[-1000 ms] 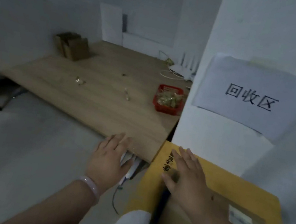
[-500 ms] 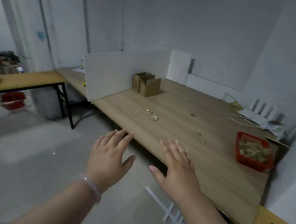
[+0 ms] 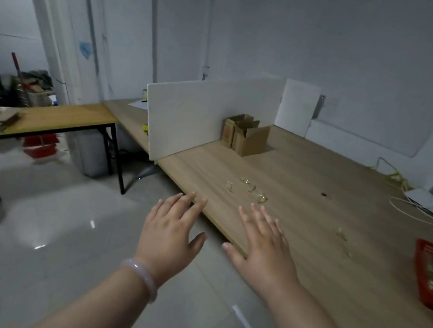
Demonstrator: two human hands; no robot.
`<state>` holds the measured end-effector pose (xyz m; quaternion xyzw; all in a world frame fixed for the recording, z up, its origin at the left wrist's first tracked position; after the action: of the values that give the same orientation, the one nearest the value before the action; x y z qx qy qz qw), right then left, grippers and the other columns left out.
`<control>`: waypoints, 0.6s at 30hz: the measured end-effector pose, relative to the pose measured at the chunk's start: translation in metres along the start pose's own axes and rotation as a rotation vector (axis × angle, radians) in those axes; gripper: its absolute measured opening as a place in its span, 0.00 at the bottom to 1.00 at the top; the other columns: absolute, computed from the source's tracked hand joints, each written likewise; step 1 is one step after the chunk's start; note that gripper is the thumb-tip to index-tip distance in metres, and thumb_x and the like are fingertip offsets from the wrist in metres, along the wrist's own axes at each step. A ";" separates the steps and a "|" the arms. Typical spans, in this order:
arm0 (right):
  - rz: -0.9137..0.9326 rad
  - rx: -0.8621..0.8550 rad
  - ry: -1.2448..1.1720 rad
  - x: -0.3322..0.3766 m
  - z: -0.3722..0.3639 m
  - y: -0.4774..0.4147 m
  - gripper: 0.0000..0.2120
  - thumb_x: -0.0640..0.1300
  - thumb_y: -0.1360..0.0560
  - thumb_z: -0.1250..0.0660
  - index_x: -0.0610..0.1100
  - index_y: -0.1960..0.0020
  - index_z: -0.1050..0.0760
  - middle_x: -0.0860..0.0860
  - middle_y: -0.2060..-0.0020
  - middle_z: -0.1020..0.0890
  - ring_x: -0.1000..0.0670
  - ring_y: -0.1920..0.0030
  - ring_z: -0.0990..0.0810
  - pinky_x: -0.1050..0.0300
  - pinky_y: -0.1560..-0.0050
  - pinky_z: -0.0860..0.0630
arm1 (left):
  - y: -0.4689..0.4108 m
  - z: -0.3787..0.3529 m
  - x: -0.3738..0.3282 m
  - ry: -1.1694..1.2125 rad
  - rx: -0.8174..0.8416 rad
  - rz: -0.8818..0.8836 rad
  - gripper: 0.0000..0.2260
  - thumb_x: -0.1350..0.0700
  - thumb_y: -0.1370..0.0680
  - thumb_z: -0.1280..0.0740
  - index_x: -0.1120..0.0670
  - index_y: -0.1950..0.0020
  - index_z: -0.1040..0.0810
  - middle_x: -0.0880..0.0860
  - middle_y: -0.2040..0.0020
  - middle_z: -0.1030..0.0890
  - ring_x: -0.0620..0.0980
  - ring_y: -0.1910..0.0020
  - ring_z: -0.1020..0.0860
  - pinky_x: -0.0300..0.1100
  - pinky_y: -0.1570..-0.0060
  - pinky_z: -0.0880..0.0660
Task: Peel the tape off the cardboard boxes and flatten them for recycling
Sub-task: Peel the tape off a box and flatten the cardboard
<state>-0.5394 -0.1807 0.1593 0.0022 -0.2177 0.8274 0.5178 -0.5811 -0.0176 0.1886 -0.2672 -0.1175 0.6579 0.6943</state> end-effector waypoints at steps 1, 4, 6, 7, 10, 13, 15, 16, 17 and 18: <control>0.000 -0.008 0.004 -0.007 -0.006 -0.017 0.37 0.68 0.27 0.46 0.58 0.23 0.52 0.56 0.22 0.50 0.55 0.23 0.58 0.57 0.26 0.64 | -0.016 -0.009 0.006 -0.004 0.003 0.008 0.28 0.43 0.29 0.30 0.49 0.31 0.27 0.52 0.32 0.26 0.55 0.33 0.28 0.55 0.34 0.32; -0.019 -0.010 0.006 -0.034 -0.021 -0.071 0.37 0.70 0.28 0.48 0.59 0.23 0.53 0.56 0.22 0.49 0.55 0.23 0.57 0.57 0.26 0.62 | -0.067 -0.041 0.020 -0.002 0.024 0.027 0.28 0.42 0.29 0.30 0.49 0.30 0.29 0.52 0.31 0.27 0.54 0.32 0.29 0.54 0.33 0.35; -0.028 -0.006 -0.006 -0.055 -0.029 -0.106 0.37 0.70 0.28 0.48 0.60 0.23 0.54 0.57 0.22 0.50 0.56 0.23 0.58 0.57 0.26 0.62 | -0.100 -0.060 0.025 -0.007 0.041 0.022 0.29 0.42 0.28 0.32 0.48 0.29 0.30 0.51 0.30 0.28 0.54 0.31 0.30 0.54 0.32 0.35; -0.029 -0.006 -0.013 -0.064 -0.031 -0.124 0.37 0.70 0.27 0.48 0.60 0.23 0.56 0.57 0.22 0.51 0.56 0.24 0.60 0.57 0.27 0.63 | -0.118 -0.068 0.027 -0.009 0.039 0.021 0.29 0.41 0.28 0.32 0.48 0.28 0.31 0.51 0.30 0.28 0.54 0.31 0.30 0.54 0.32 0.35; -0.042 -0.016 -0.020 -0.089 -0.036 -0.176 0.37 0.70 0.27 0.48 0.60 0.23 0.57 0.57 0.22 0.53 0.59 0.25 0.63 0.56 0.27 0.63 | -0.170 -0.086 0.035 0.005 0.021 0.033 0.29 0.41 0.27 0.33 0.48 0.28 0.31 0.51 0.30 0.28 0.54 0.31 0.30 0.54 0.32 0.34; -0.054 -0.007 -0.041 -0.109 -0.046 -0.214 0.37 0.70 0.27 0.49 0.61 0.23 0.58 0.58 0.22 0.54 0.58 0.24 0.62 0.56 0.27 0.61 | -0.206 -0.110 0.039 0.011 0.022 0.021 0.29 0.42 0.28 0.31 0.48 0.29 0.30 0.52 0.31 0.27 0.55 0.33 0.28 0.55 0.35 0.31; -0.061 0.016 -0.045 -0.124 -0.059 -0.230 0.37 0.71 0.27 0.50 0.62 0.24 0.60 0.59 0.23 0.56 0.60 0.26 0.64 0.57 0.28 0.62 | -0.227 -0.128 0.042 0.024 0.034 0.024 0.29 0.41 0.28 0.32 0.48 0.29 0.31 0.52 0.31 0.28 0.55 0.33 0.29 0.54 0.34 0.32; -0.073 0.020 -0.043 -0.133 -0.063 -0.237 0.37 0.71 0.28 0.50 0.63 0.24 0.61 0.60 0.23 0.56 0.61 0.27 0.65 0.57 0.28 0.62 | -0.238 -0.136 0.043 0.036 0.037 0.033 0.29 0.41 0.27 0.33 0.47 0.28 0.32 0.51 0.30 0.29 0.54 0.32 0.30 0.53 0.33 0.33; -0.091 0.022 -0.040 -0.144 -0.067 -0.245 0.37 0.71 0.27 0.49 0.63 0.24 0.62 0.60 0.23 0.56 0.61 0.28 0.66 0.57 0.29 0.62 | -0.251 -0.145 0.044 0.051 0.035 0.040 0.29 0.40 0.27 0.34 0.47 0.28 0.32 0.50 0.29 0.29 0.54 0.31 0.31 0.53 0.33 0.34; -0.109 0.021 -0.035 -0.155 -0.068 -0.254 0.38 0.71 0.27 0.49 0.63 0.24 0.61 0.60 0.23 0.56 0.61 0.27 0.65 0.57 0.28 0.61 | -0.264 -0.154 0.044 0.068 0.032 0.044 0.29 0.40 0.27 0.34 0.46 0.27 0.33 0.50 0.29 0.30 0.54 0.31 0.31 0.52 0.32 0.34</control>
<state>-0.2344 -0.1952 0.1527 0.0339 -0.2177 0.8000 0.5581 -0.2730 -0.0062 0.1912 -0.2805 -0.0775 0.6652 0.6876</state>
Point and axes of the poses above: each hand's wrist, its own y-axis away from the middle knuckle, its own z-axis out of the back of the hand, x = y × z, the point moved 10 cm from there along -y, towards the middle knuckle
